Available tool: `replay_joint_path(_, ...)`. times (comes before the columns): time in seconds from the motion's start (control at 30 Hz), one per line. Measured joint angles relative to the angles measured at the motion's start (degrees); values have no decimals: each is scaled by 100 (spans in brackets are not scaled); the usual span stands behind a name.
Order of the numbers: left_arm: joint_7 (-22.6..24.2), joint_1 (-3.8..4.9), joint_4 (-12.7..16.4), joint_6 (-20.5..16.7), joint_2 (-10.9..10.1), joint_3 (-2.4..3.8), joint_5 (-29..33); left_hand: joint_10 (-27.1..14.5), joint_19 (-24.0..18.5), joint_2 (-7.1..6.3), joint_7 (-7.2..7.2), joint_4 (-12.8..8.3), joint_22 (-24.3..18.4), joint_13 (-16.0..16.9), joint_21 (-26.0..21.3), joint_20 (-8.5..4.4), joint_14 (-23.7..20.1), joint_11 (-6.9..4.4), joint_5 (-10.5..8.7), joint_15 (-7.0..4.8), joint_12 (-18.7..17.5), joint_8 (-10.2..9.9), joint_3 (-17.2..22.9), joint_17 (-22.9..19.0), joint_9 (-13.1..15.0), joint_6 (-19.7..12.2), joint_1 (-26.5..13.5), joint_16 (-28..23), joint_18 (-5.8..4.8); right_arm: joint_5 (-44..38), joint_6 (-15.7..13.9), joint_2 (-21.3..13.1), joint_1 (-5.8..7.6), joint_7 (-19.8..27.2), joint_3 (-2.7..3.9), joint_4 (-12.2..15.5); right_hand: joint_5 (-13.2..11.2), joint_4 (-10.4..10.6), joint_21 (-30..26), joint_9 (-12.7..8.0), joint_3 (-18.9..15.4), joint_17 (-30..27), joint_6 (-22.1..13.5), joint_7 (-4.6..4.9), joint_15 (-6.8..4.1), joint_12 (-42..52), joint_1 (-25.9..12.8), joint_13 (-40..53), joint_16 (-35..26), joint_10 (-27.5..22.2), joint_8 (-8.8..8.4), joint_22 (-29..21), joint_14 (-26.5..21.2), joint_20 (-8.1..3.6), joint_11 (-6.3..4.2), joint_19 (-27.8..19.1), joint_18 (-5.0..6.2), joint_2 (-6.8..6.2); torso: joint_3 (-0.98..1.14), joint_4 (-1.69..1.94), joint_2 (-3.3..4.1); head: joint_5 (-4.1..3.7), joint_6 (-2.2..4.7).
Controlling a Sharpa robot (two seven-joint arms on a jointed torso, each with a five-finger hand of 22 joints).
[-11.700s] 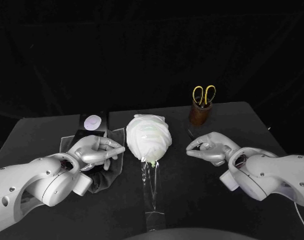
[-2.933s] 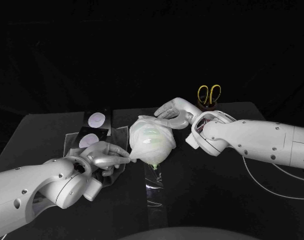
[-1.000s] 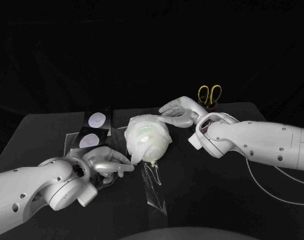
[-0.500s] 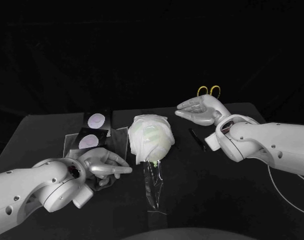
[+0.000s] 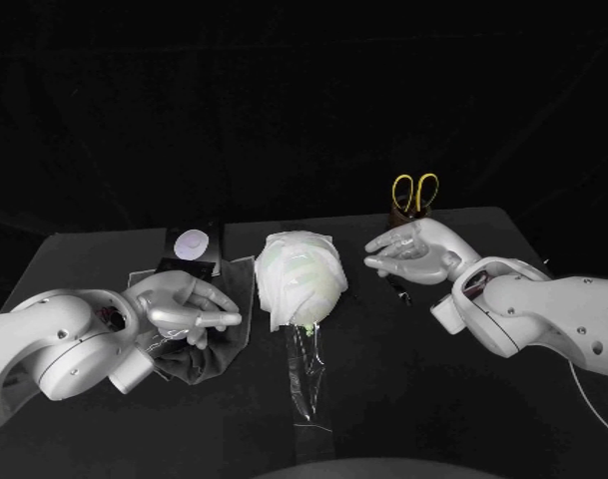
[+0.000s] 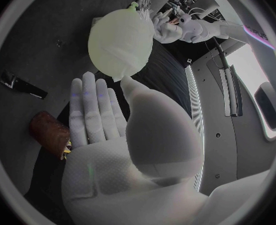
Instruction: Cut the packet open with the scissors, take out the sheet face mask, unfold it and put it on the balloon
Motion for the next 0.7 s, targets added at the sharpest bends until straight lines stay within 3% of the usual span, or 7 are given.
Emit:
replay_joint_path(0.2,668,94,-146,-174,77,18,219,-234,-138,188,49,202,-525,-370,-860,133,-523,129,0,137,-245,64,-207,-468,-89,49,419,-827,0,-322,30,41,-225,-56,-5,4,0,17,339,-1,17,357,159,-160,-296,235,90,159,535,639,52,124,693,-290,-239,646,-4,-43,2,-2,11,-9,5)
replay_joint_path(0.37,1387,110,-303,-587,327,23,354,-659,-960,218,81,255,-1099,-726,-1947,476,-1841,291,0,440,-605,115,-297,-963,-163,39,646,-1791,-41,-450,14,119,-316,-84,-7,-32,0,34,599,-1,0,774,201,-267,-446,464,161,397,1120,1002,67,244,989,-466,-372,1020,-13,-71,3,0,15,-17,21)
replay_joint_path(0.43,1720,112,-429,-796,487,24,380,-724,-1356,263,101,281,-1358,-892,-2430,635,-2308,336,0,549,-782,116,-334,-1197,-193,60,690,-2211,-229,-495,-14,161,-343,-98,-7,-53,0,39,739,-8,-41,1071,231,-298,-495,615,161,589,1512,1088,67,323,1055,-538,-429,1171,-45,-70,2,3,15,-24,26)
replay_joint_path(0.5,1975,113,-542,-953,623,25,386,-811,-1725,237,53,296,-1632,-1124,-2932,777,-2743,472,0,738,-1081,79,-349,-1497,-251,-7,723,-2741,-379,-526,-47,193,-359,-110,-7,-65,0,31,874,-24,-96,1435,246,-313,-546,811,161,865,1979,1094,67,416,1011,-601,-435,1234,-51,-70,1,4,15,-27,30)
replay_joint_path(0.57,2216,115,-660,-1084,758,27,374,-841,-1917,217,2,307,-1818,-1313,-3257,827,-3006,540,0,830,-1349,-20,-360,-1730,-302,-56,743,-3157,-384,-555,-93,229,-375,-126,-5,-79,0,30,979,-42,-127,1729,246,-314,-554,996,161,1129,2353,1073,48,492,881,-630,-455,1262,-64,-70,1,4,15,-29,31)
replay_joint_path(0.63,2390,115,-773,-1159,871,27,318,-936,-2041,125,38,328,-1927,-1443,-3451,842,-3277,505,0,902,-1560,-92,-381,-1910,-337,-110,768,-3496,-489,-575,-135,259,-392,-139,-4,-91,0,48,1068,-50,-145,1954,246,-315,-554,1147,161,1361,2643,990,22,560,761,-630,-472,1263,-85,-70,-2,4,15,-26,32)
replay_joint_path(0.7,2549,115,-882,-1211,997,28,176,-1064,-2246,-24,42,338,-2041,-1546,-3664,848,-3811,377,0,1026,-1746,-140,-391,-2189,-360,-163,727,-3990,-563,-592,-183,287,-412,-154,-4,-103,0,22,1151,-67,-171,2161,237,-325,-555,1338,212,1643,2913,900,-7,635,614,-630,-477,1263,-87,-76,-3,4,15,-24,35)
